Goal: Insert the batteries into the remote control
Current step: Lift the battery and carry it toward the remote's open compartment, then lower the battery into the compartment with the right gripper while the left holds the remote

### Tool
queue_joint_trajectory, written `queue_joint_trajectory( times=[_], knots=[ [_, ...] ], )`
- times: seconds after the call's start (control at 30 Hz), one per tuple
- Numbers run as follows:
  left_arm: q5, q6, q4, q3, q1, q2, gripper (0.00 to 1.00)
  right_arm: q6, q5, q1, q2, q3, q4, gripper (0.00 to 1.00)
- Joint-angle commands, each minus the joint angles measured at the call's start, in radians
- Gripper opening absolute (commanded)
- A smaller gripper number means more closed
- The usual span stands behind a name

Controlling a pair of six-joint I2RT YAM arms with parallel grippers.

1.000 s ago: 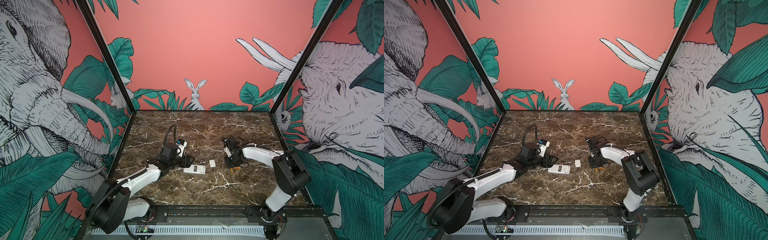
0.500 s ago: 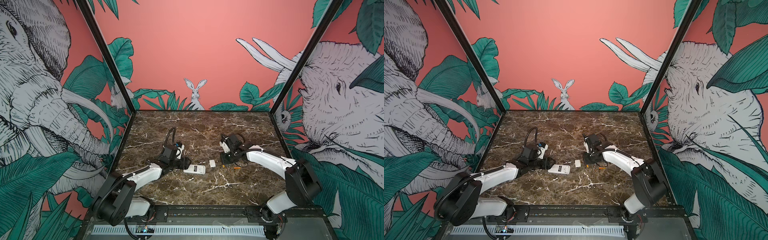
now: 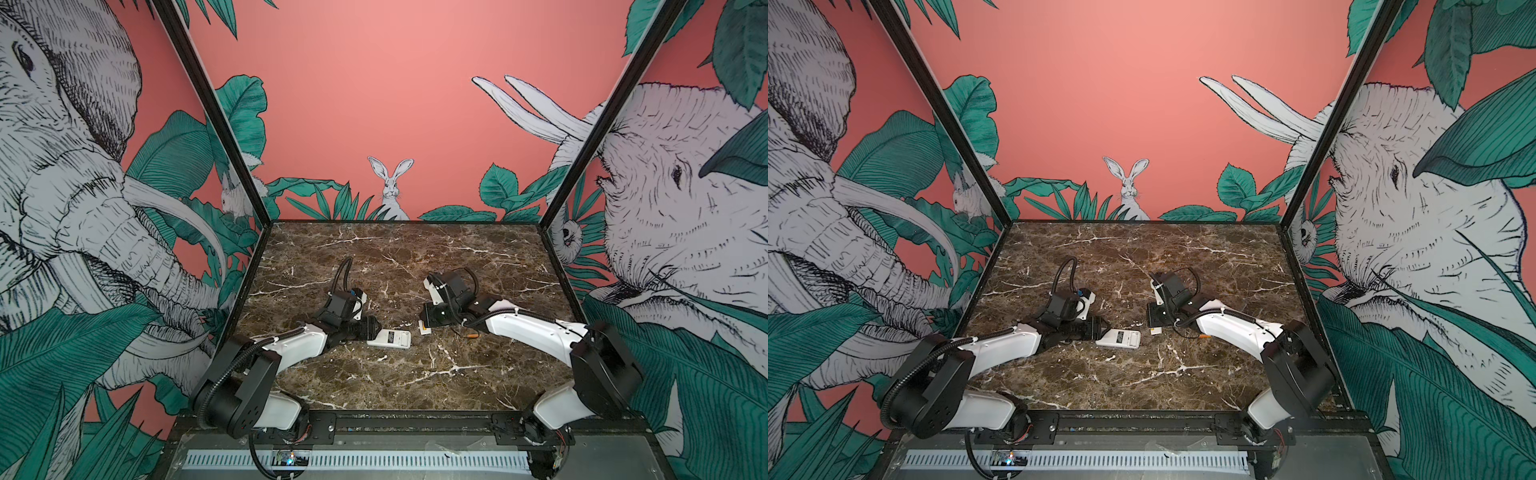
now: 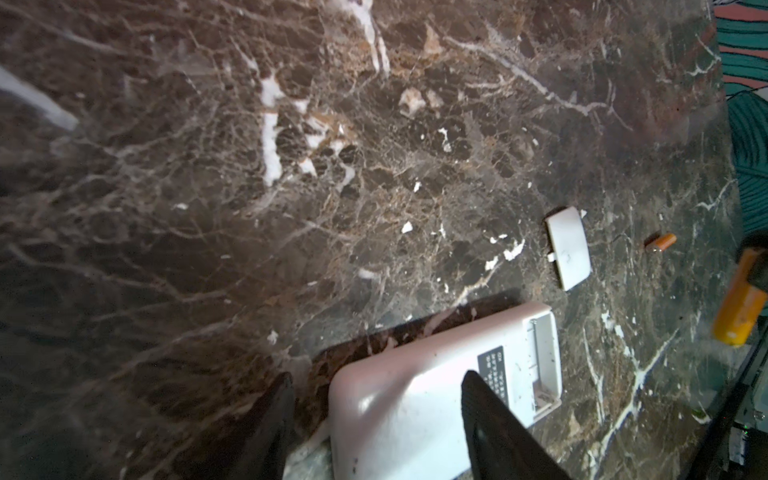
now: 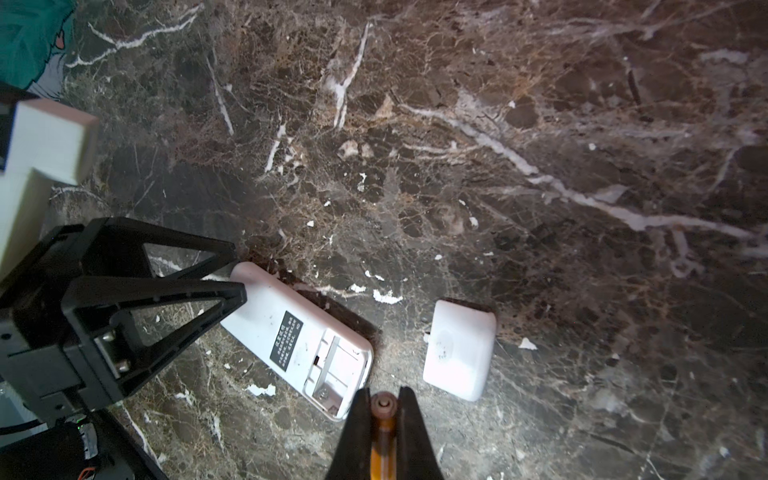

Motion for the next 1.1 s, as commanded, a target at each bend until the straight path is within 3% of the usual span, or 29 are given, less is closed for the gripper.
queue_joint_trajectory(
  times=[0.0, 0.33, 0.8, 1.07],
  knots=[
    [0.033, -0.044, 0.023, -0.029, 0.006, 0.000, 0.64, 0.053, 0.035, 0.019, -0.012, -0.024, 0.099, 0.00],
    [0.070, -0.129, 0.049, -0.082, -0.019, -0.036, 0.60, 0.099, 0.054, 0.027, -0.008, -0.079, 0.192, 0.00],
    [-0.005, -0.239, 0.022, -0.119, -0.151, -0.094, 0.59, 0.098, 0.064, 0.030, -0.006, -0.103, 0.219, 0.00],
    [-0.020, -0.239, 0.005, -0.115, -0.152, -0.098, 0.58, 0.011, 0.055, 0.078, 0.026, -0.083, 0.206, 0.00]
  ],
)
